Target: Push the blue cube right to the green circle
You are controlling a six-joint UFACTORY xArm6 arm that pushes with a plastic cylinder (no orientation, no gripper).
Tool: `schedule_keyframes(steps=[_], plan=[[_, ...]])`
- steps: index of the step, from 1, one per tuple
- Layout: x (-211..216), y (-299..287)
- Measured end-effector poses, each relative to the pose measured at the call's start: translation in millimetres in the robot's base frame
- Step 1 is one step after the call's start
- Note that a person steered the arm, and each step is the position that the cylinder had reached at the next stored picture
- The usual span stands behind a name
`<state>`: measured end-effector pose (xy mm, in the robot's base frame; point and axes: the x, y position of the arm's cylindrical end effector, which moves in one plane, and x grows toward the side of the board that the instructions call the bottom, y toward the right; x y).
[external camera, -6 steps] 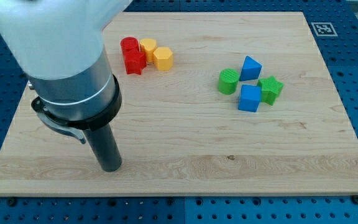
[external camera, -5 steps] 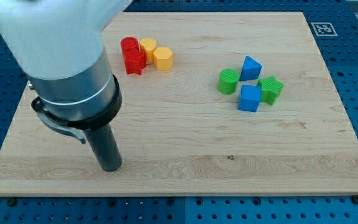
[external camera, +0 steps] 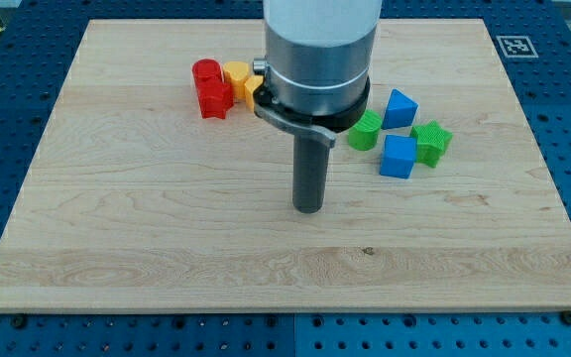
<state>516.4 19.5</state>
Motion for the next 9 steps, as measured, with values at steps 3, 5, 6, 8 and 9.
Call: schedule_keyframes(steps=[3, 5, 6, 8, 9], plan=[[-4.9, 73.5], [-31.1, 89.1], [-50.8, 107.0], [-57.5, 121.2], [-57.5, 139.2]])
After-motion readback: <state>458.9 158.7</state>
